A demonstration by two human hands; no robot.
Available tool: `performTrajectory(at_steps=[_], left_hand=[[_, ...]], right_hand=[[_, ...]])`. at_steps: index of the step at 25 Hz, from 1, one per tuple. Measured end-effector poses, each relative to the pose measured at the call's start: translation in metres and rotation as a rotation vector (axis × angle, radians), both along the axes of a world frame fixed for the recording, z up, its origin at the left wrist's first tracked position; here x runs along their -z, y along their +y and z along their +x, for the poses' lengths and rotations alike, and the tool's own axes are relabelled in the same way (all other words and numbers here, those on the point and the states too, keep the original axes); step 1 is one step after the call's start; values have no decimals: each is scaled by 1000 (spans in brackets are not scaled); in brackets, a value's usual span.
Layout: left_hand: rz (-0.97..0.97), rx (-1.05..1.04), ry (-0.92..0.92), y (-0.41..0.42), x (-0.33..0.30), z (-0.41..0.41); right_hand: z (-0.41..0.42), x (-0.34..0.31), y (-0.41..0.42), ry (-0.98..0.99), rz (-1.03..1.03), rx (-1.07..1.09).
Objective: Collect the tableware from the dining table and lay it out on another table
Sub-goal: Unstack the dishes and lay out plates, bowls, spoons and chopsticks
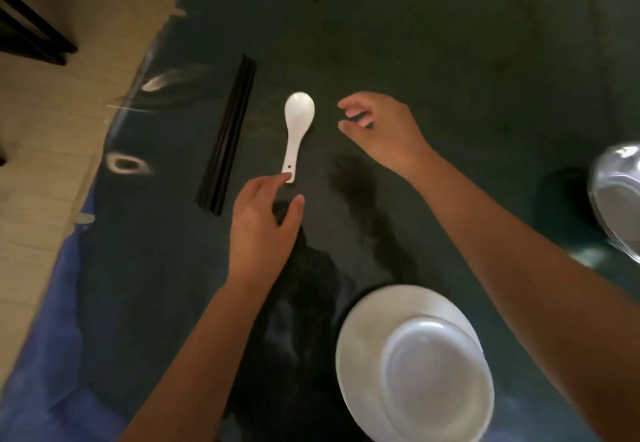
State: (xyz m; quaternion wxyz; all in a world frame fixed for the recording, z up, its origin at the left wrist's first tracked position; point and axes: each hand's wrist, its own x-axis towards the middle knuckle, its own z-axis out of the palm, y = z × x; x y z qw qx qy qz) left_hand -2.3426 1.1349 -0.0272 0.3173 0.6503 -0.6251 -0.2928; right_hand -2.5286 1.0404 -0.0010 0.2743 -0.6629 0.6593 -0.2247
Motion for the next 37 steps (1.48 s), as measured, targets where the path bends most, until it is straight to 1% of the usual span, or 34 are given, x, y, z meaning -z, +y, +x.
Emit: performTrajectory(at_steps=[2, 4, 6, 9, 11, 13, 15, 19, 23, 25, 28, 32, 37], left_hand=[[-19, 110, -22, 33, -11, 6], [45, 294, 12, 71, -22, 10], [114, 517, -36, 108, -30, 8], [75, 772, -221, 152, -30, -6], [76, 843, -244, 169, -25, -14], [104, 836, -215, 176, -19, -20], [46, 784, -211, 179, -12, -21], [-23, 683, -211, 178, -5, -24], [-107, 639, -223, 168, -5, -27], [-136, 613, -187, 155, -9, -29], [-187, 545, -149, 116, -19, -35], [-247, 514, -209, 40, -24, -49], [-204, 482, -229, -31, -5, -61]], right_hand=[[-24, -11, 67, 25, -101, -24], [-46, -17, 142, 50, -146, 22], [-61, -16, 212, 54, -87, 106], [-64, -15, 292, 24, 86, 176], [-60, -11, 322, 31, 128, 165], [-56, -7, 335, -49, 167, 210], [-52, -6, 336, -118, 187, 287], [-49, -10, 327, -166, 141, 354], [-53, -16, 312, -157, 75, 332], [-56, -21, 296, -151, 51, 320], [-61, -28, 248, -141, 5, 305], [-70, -28, 170, -98, -43, 266], [-77, -13, 97, -103, 28, 288]])
